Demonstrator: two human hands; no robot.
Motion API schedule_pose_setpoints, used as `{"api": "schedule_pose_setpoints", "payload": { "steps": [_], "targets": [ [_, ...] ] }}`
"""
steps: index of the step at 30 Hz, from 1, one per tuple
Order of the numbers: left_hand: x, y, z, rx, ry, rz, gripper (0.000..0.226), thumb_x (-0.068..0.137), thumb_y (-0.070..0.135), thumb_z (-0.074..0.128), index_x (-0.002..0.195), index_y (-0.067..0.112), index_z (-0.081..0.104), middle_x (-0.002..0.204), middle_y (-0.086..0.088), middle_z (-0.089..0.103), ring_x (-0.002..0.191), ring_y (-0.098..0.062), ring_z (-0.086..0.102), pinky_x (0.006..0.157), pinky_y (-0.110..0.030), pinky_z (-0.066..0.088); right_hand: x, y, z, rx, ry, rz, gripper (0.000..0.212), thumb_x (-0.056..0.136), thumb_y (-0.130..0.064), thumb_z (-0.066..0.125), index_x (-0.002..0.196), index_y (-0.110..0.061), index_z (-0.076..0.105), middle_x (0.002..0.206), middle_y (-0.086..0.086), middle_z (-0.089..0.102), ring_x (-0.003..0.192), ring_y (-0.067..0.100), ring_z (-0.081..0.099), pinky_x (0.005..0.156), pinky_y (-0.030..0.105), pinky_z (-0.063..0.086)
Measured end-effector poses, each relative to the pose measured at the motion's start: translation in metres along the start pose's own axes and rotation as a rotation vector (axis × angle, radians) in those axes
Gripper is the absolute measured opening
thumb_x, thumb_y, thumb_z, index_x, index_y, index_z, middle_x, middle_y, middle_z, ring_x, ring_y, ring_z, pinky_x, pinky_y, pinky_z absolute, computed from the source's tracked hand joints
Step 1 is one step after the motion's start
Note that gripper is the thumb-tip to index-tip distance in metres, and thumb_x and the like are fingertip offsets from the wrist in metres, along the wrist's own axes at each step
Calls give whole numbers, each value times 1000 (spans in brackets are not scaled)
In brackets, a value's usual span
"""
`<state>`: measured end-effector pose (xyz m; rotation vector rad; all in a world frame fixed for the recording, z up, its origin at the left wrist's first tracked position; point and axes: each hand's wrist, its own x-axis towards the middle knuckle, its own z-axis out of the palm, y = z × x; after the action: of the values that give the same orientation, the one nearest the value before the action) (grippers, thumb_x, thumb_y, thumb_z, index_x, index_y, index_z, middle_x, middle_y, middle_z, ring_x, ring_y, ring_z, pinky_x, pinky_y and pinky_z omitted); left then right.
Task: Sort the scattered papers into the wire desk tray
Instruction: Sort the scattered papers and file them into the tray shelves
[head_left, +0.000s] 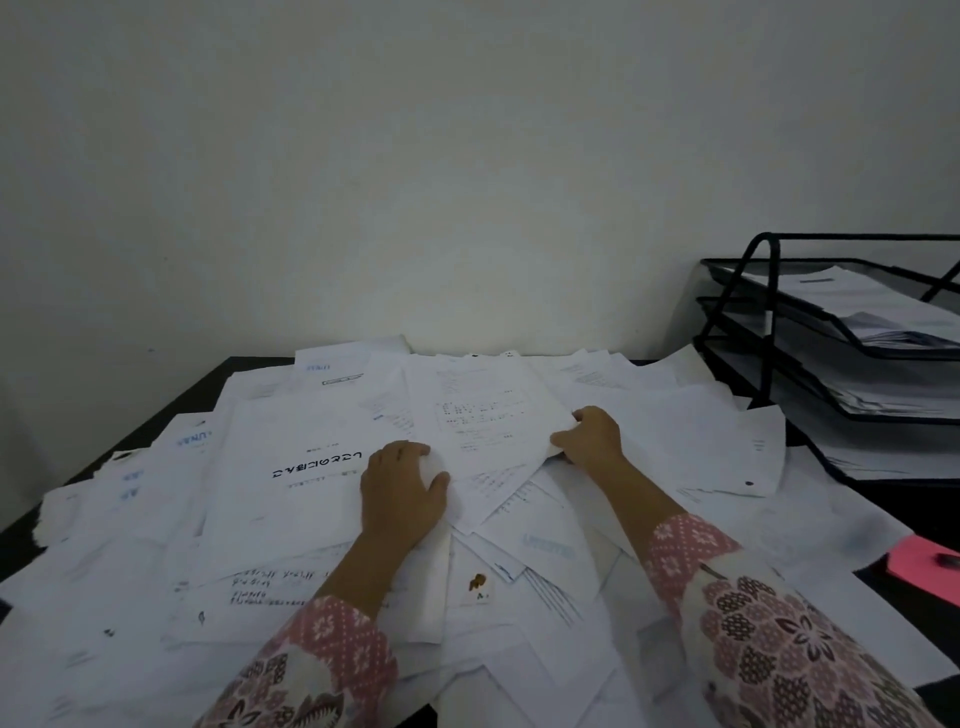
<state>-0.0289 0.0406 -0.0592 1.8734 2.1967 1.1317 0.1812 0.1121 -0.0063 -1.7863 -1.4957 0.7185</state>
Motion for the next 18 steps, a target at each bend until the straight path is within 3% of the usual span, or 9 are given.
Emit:
{"api": "schedule_pose_setpoints", "payload": {
  "steps": [3, 6, 9, 12, 14, 16, 18],
  "targets": [
    [6, 4, -4, 30, 20, -178, 60, 83, 38, 64, 134, 12, 44, 142, -13, 37, 134, -29, 26, 110, -40, 24, 1, 1, -6, 27, 22, 16, 31, 81, 2, 61, 112, 4, 55, 113, 18, 58, 101, 32, 58, 81, 43, 55],
    [16, 8, -11, 142, -23, -345, 72, 86, 52, 54, 138, 8, 32, 144, -19, 28, 136, -33, 20, 110, -43, 19, 0, 4, -20, -2, 46, 3, 38, 83, 2, 59, 120, 1, 51, 120, 18, 54, 106, 33, 55, 79, 38, 55],
    [26, 12, -11, 201, -102, -374, 79, 84, 61, 51, 138, 8, 29, 142, -20, 31, 133, -34, 24, 108, -42, 21, -2, 9, -32, -27, 39, 11, 39, 83, 2, 60, 121, 0, 51, 124, 18, 55, 110, 32, 55, 78, 30, 48],
    [33, 15, -10, 219, -140, -343, 72, 85, 55, 54, 136, 10, 32, 139, -16, 36, 130, -33, 29, 106, -41, 24, -8, 14, -43, 220, -115, 141, 41, 81, 11, 60, 118, -2, 47, 120, 20, 54, 78, 31, 64, 56, 30, 58],
    [36, 15, -12, 213, -140, -313, 68, 84, 46, 59, 136, 12, 33, 138, -13, 40, 129, -32, 32, 104, -40, 27, -14, 17, -51, 383, -260, 207, 47, 82, 14, 59, 123, -1, 40, 118, 25, 53, 65, 31, 65, 45, 29, 55],
    [37, 14, -15, 136, -136, -271, 67, 84, 35, 64, 138, 13, 31, 138, -12, 42, 127, -31, 36, 102, -40, 32, -18, 21, -57, 343, -340, 202, 43, 84, 9, 60, 122, 2, 41, 105, 30, 61, 59, 29, 67, 47, 29, 56],
    [37, 15, -18, -2, -135, -227, 67, 83, 18, 66, 140, 13, 30, 137, -13, 42, 125, -31, 40, 100, -38, 36, -19, 24, -61, 208, -300, 144, 33, 85, 1, 63, 114, 5, 48, 82, 24, 67, 47, 21, 65, 47, 26, 55]
  ]
}}
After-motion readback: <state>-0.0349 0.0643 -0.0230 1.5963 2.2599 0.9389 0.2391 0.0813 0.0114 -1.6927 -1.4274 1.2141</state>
